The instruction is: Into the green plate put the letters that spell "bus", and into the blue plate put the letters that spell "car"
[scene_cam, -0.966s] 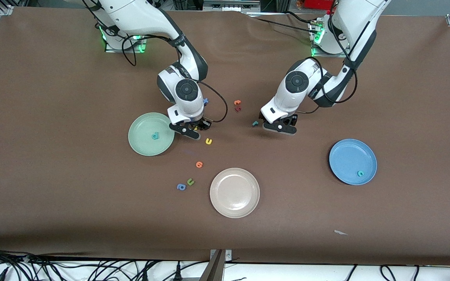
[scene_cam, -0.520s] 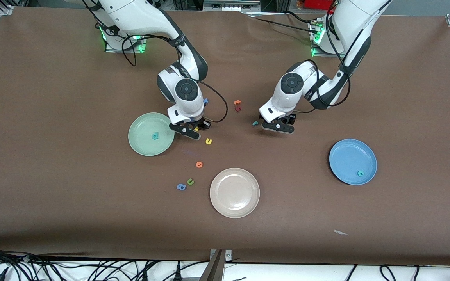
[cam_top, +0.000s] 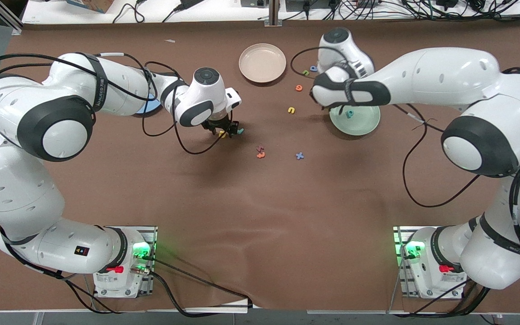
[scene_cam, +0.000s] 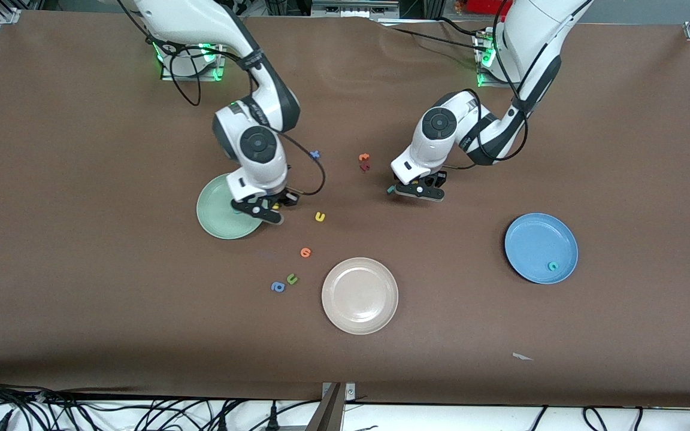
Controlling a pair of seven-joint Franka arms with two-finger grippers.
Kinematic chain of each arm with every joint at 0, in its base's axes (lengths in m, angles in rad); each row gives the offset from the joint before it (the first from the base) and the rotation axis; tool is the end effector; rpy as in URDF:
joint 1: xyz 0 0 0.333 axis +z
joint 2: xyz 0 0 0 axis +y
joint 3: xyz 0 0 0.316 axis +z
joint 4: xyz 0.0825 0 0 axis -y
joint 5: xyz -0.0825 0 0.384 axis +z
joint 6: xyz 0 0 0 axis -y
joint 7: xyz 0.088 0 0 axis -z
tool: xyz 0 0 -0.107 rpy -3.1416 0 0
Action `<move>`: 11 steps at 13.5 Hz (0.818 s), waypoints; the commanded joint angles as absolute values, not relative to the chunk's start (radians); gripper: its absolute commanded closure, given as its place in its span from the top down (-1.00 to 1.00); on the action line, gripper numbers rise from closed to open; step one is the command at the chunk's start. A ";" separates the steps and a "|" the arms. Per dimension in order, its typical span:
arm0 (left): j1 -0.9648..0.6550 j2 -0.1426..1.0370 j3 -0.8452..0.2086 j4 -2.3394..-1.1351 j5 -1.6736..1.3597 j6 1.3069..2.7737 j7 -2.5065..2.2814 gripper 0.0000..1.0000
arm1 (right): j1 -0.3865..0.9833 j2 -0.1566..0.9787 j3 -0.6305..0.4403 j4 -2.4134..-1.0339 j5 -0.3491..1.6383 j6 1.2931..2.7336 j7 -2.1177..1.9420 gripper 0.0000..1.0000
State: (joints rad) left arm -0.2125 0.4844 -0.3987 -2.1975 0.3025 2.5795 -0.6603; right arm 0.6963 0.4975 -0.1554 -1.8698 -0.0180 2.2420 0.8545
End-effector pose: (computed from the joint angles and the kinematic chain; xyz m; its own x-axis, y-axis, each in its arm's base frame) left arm 0.4412 -0.3237 0.1724 0.9832 -0.1744 -0.0530 -0.1745 -0.9846 0.0020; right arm 0.5338 0.3256 0.2408 0.9586 -0.2844 -0.0139 -0.2794 -0.9488 0.1477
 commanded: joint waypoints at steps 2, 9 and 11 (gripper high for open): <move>-0.210 0.483 -0.399 -2.201 0.342 2.589 -0.692 0.20 | 0.698 0.460 -0.219 -1.926 -0.014 2.195 0.723 -0.79; -0.209 0.497 -0.397 -2.198 0.344 2.585 -0.690 -0.15 | 0.696 0.453 -0.233 -1.950 -0.014 2.227 0.724 0.61; -0.209 0.497 -0.397 -2.200 0.344 2.580 -0.690 -0.30 | 0.696 0.454 -0.233 -1.919 -0.006 2.224 0.730 0.65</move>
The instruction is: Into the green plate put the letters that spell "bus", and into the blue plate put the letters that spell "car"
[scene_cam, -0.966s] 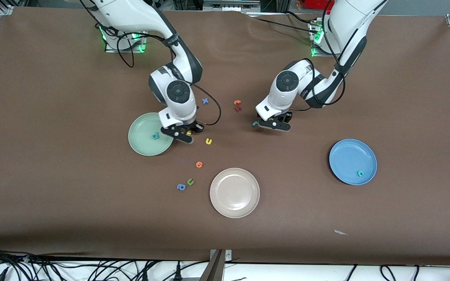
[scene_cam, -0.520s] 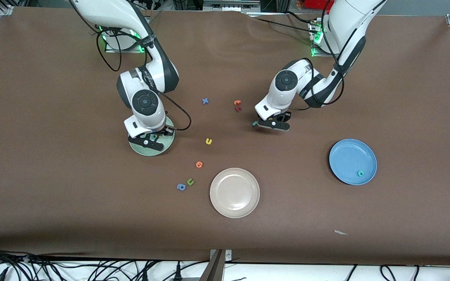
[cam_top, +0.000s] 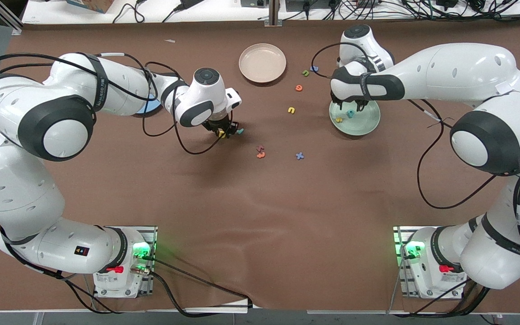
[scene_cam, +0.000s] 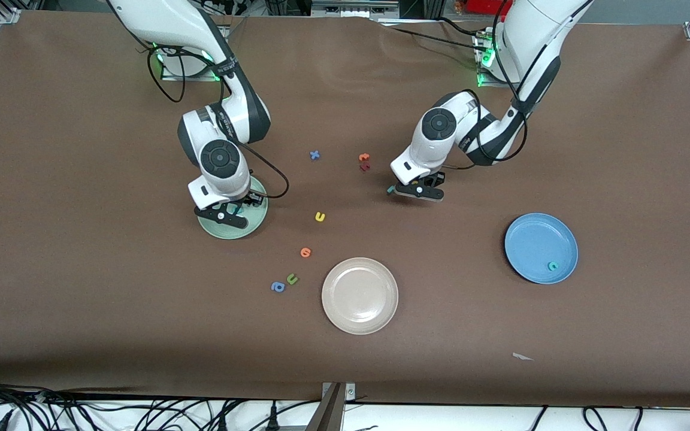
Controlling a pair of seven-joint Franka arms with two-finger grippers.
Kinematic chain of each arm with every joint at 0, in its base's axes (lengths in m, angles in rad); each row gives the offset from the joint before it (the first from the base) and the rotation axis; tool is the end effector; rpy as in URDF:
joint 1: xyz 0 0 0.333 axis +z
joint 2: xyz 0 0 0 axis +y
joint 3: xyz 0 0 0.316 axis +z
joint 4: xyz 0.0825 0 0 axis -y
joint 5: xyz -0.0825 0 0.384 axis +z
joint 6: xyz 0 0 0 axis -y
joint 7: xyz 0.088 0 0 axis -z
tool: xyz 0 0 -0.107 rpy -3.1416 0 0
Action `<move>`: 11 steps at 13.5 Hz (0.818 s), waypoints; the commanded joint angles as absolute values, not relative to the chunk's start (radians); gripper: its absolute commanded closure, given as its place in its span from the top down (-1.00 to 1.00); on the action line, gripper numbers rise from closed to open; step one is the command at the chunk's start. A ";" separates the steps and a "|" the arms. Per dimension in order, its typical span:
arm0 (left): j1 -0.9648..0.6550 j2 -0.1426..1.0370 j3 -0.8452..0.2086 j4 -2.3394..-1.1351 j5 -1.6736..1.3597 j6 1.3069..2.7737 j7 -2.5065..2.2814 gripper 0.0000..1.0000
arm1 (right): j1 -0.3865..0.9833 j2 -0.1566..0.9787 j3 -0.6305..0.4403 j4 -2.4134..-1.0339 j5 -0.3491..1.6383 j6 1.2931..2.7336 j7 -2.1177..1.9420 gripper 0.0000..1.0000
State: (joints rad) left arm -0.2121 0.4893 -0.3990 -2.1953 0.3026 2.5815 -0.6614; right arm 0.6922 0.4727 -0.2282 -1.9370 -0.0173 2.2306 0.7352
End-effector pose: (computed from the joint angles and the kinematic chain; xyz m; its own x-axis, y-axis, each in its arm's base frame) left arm 0.4414 -0.3240 0.1709 0.9834 -0.1729 -0.0542 -0.1729 -0.9849 0.0039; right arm 0.5385 0.2736 0.2323 0.9681 -0.2458 -0.0477 -0.2321 -0.9524 0.1977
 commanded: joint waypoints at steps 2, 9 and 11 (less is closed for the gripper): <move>-0.209 0.497 -0.397 -2.201 0.344 2.579 -0.690 -0.41 | 0.695 0.463 -0.232 -1.878 0.000 2.224 0.729 0.65; -0.177 0.488 -0.393 -2.142 0.344 2.509 -0.678 -0.53 | 0.706 0.627 -0.219 -1.597 0.107 2.223 0.723 0.64; -0.166 0.489 -0.393 -2.042 0.344 2.375 -0.660 -0.56 | 0.706 0.708 -0.192 -1.496 0.107 2.227 0.729 0.61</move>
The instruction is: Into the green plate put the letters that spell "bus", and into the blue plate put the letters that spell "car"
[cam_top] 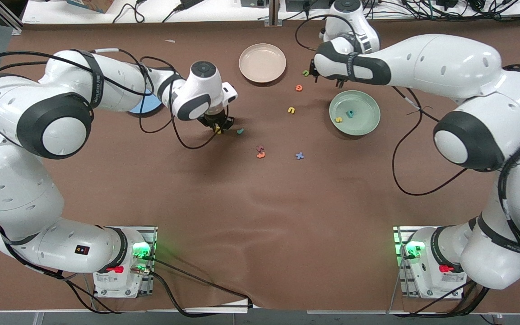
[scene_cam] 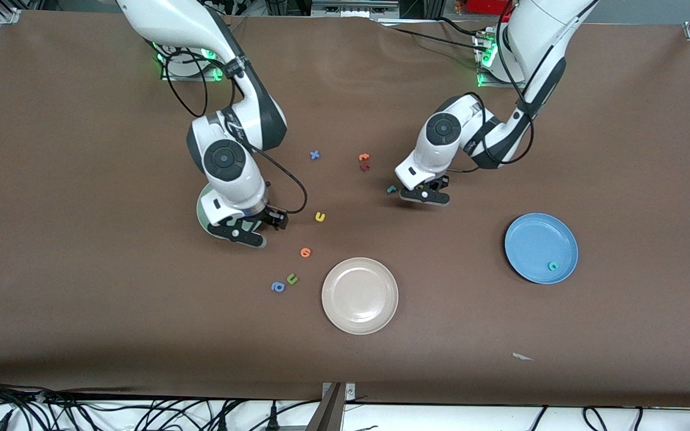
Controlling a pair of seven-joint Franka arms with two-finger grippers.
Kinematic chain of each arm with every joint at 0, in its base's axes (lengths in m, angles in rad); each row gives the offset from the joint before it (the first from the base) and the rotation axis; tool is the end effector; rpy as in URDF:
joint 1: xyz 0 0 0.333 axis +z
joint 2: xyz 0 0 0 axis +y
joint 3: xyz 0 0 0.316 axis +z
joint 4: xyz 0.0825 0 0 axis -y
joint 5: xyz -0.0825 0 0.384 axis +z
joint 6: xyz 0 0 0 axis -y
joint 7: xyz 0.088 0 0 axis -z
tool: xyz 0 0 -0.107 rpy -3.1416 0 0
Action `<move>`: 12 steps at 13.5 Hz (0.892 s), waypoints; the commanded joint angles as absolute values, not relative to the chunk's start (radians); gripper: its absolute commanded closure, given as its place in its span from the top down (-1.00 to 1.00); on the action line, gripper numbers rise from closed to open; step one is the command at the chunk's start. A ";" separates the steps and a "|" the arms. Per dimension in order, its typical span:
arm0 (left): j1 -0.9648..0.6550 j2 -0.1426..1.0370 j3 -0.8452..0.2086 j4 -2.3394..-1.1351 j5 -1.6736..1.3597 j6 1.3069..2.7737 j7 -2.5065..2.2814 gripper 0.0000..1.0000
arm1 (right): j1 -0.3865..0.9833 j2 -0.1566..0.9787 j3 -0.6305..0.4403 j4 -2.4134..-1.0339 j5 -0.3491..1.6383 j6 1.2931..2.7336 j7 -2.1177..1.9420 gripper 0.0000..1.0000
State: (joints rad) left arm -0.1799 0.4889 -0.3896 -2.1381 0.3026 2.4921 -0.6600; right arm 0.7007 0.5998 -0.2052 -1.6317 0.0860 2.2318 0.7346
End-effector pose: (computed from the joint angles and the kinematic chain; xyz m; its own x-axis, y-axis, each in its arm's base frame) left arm 0.4690 -0.3069 0.1819 0.9896 -0.1240 -0.0724 -0.1267 -0.9914 -0.0334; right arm 0.5962 0.3453 0.2767 0.9667 -0.2523 0.0420 -0.2535 -0.9670 0.0251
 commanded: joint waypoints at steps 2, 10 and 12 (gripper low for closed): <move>-0.121 0.495 -0.391 -1.950 0.341 2.249 -0.583 -0.59 | 0.706 0.741 -0.164 -1.465 0.104 2.233 0.786 0.43; 0.170 0.538 -0.371 -1.743 0.330 2.048 -0.192 -0.58 | 0.768 0.801 -0.109 -1.485 0.098 2.344 1.017 0.23; 0.234 0.572 -0.371 -1.732 0.322 2.048 -0.213 -0.58 | 0.790 0.813 -0.109 -1.496 0.095 2.345 1.051 0.23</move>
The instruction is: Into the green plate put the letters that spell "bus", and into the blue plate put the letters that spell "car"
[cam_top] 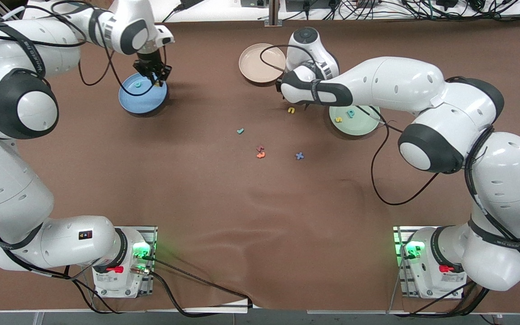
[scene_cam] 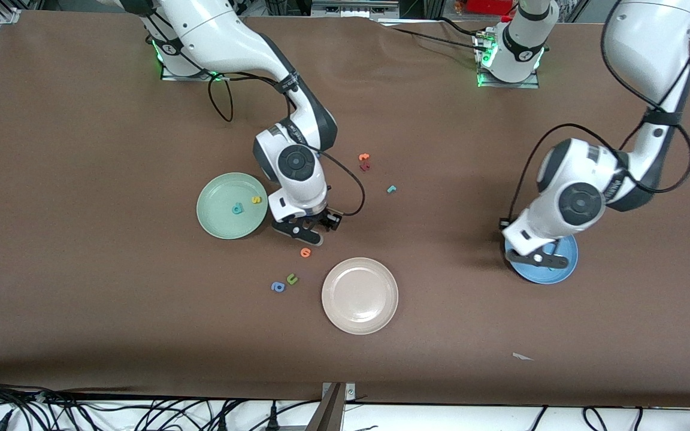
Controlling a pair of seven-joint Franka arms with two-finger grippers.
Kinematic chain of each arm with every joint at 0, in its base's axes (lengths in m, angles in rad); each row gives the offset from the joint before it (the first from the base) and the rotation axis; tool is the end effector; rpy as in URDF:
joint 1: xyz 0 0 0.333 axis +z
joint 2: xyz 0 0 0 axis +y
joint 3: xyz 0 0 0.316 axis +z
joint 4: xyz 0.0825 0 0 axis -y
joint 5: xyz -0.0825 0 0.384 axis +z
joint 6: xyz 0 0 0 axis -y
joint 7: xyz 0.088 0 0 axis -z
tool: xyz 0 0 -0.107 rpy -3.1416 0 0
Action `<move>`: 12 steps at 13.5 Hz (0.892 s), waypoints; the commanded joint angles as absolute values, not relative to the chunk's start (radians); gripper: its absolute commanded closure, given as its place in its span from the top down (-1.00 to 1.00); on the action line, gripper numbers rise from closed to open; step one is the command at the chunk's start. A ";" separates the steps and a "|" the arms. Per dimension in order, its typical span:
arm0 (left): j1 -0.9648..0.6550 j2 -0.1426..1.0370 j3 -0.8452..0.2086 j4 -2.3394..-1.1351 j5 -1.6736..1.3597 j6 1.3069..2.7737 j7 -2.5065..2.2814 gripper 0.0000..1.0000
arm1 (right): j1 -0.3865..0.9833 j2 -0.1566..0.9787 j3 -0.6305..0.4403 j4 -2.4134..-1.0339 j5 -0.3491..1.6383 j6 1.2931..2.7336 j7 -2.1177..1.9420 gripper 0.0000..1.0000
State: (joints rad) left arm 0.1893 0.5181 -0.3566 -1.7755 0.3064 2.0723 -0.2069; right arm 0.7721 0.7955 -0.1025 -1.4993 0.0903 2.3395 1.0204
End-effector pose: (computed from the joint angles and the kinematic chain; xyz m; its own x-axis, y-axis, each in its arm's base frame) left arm 0.6323 -0.0742 0.2684 0.9817 -0.0960 -0.1647 -0.1133 -0.9886 -0.0992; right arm 0.5550 0.4570 0.2019 0.9281 -0.3710 0.0304 -0.3697 -0.9283 -0.0396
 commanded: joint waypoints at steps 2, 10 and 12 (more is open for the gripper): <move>0.287 0.612 -0.371 -1.724 0.328 2.060 -0.241 -0.48 | 0.796 0.815 -0.110 -1.505 0.086 2.347 1.055 0.23; 0.282 0.624 -0.524 -1.723 0.252 2.069 -0.354 1.00 | 0.804 0.822 -0.115 -1.531 0.074 2.349 1.054 -0.12; 0.284 0.621 -0.586 -1.741 0.252 2.071 -0.457 1.00 | 0.804 0.821 -0.115 -1.531 0.075 2.349 1.054 -0.75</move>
